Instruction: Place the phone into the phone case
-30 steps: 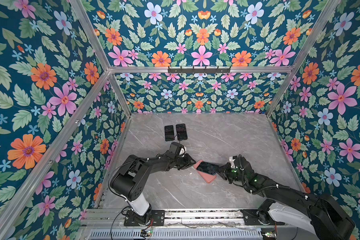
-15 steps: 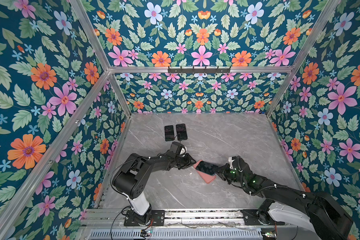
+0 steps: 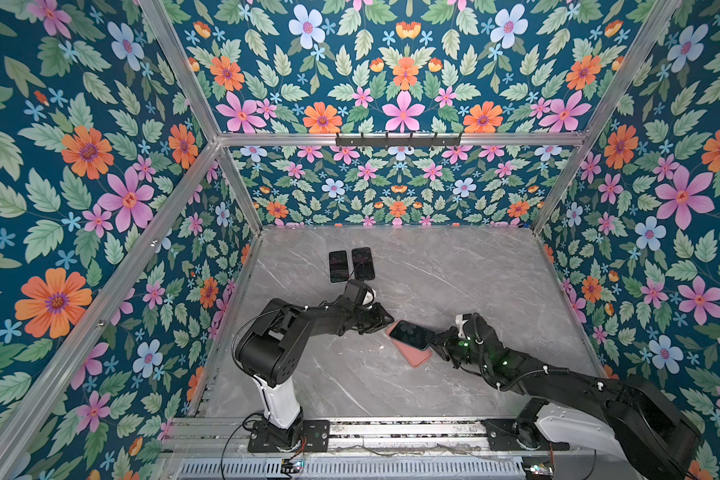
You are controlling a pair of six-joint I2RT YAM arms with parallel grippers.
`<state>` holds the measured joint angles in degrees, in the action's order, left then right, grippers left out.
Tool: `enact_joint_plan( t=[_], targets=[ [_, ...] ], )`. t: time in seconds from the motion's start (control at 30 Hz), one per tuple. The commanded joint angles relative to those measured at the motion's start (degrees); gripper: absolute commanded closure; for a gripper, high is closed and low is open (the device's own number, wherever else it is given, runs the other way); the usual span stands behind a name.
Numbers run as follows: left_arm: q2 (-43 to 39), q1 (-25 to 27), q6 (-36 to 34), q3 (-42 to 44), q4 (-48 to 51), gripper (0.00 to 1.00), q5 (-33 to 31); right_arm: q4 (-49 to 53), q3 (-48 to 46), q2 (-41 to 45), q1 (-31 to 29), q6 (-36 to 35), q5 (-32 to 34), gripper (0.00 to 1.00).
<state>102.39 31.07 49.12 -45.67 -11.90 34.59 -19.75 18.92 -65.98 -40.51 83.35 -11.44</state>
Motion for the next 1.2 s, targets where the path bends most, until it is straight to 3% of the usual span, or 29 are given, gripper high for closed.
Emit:
enact_joint_plan(
  t=[0.0, 0.13, 0.57, 0.97, 1.17],
  targets=[
    [0.2, -0.1, 0.3, 0.7, -1.9, 0.67, 0.6, 1.9, 1.0, -1.5, 0.0, 0.4, -1.3, 1.00],
    [0.1, 0.0, 0.7, 1.3, -2.8, 0.68, 0.9, 2.2, 1.9, -3.9, -0.1, -0.2, -3.9, 0.98],
    [-0.6, 0.0, 1.1, 2.6, -3.8, 0.68, 1.2, 8.5, 5.0, -7.8, -0.1, -3.0, -7.9, 0.68],
    [-1.3, 0.0, 1.1, 3.5, -4.1, 0.69, 1.3, 6.2, 9.2, -17.3, -0.1, -4.3, -13.9, 0.69],
    [-1.2, -0.1, 0.9, 3.5, -4.1, 0.69, 1.3, 7.5, 10.4, -17.8, -0.1, -4.8, -15.0, 0.69]
  ],
)
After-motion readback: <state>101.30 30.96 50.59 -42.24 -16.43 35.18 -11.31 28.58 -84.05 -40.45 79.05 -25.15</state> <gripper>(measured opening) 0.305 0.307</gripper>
